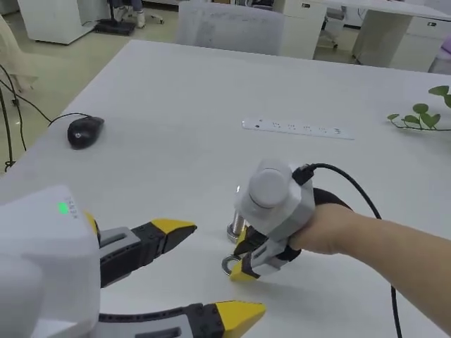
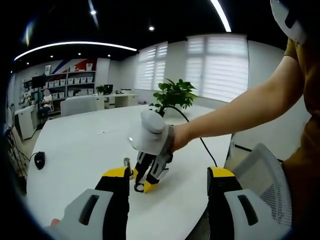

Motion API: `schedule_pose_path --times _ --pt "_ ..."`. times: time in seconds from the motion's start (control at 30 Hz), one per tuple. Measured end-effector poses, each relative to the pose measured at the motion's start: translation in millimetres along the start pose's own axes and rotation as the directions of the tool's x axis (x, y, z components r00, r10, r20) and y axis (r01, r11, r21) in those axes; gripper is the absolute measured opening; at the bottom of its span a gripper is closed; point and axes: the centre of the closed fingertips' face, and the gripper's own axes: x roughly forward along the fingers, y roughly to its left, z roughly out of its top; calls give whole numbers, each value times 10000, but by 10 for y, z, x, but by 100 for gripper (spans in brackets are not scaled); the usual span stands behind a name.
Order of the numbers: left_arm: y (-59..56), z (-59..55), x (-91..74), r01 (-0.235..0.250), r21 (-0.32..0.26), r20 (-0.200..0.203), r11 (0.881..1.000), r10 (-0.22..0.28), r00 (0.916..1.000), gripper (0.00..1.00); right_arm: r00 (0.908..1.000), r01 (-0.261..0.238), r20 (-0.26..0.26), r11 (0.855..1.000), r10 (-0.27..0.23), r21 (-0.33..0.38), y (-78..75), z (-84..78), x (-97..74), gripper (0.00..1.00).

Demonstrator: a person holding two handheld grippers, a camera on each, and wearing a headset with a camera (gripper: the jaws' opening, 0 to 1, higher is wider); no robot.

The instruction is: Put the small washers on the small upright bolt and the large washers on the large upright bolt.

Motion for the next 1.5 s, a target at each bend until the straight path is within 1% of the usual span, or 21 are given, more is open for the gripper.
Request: schedule_pose_path --times 0.07,0.23,0.3,0.4,0.47,0.57,0.7,0.77,0.9,0.97,1.1,1.2,1.37,1.5 --pt "4 -3 -10 -41 7 -17 10000 41 10000 62 10000 68 -25 10000 -68 -27 8 -13 -19 22" --pt "-11 -21 0 -21 50 -135 10000 22 9999 61 10000 12 -20 10000 -12 7 50 -37 -105 22" --pt "-26 -7 10 16 49 -107 10000 -15 9999 61 10000 53 14 10000 -53 31 52 -52 -147 22" --pt "-54 13 27 94 114 -89 9999 -93 9999 61 10000 59 -66 10000 -59 31 71 -89 -204 22" --pt "-71 9 38 148 172 -164 9997 -145 9998 61 9999 113 -65 9999 -113 16 70 -92 -287 22" --pt "-78 16 43 173 155 -136 9997 -171 9998 61 9998 211 -24 9998 -211 -59 43 -64 -398 22" --pt "-105 11 58 242 192 -176 9995 -239 9996 61 9988 492 -23 9984 -493 -286 -41 -9 -579 22" --pt "-124 25 66 288 211 -131 9994 -286 9995 61 9983 580 0 9977 -580 -355 -72 19 -652 22" --pt "-150 30 76 366 217 -154 9991 -363 9992 61 9967 815 11 9953 -815 -530 -151 66 -761 22" --pt "-157 39 80 389 259 -89 9989 -386 9992 61 9961 874 -35 9944 -878 -596 -198 92 -801 22" --pt "-162 30 86 414 260 -126 9988 -411 9991 61 9946 1029 -11 9916 -1033 -785 -311 183 -856 22" --pt "-159 31 89 401 228 -111 9989 -399 9991 61 9939 1102 22 9900 -1105 -884 -386 265 -858 22" --pt "-114 38 91 343 245 -93 9991 -341 9994 61 9942 1069 15 9896 -1073 -967 -485 348 -791 22" --pt "-42 50 83 236 229 -87 9995 -234 9997 61 9954 936 -88 9900 -951 -1051 -509 355 -722 22"
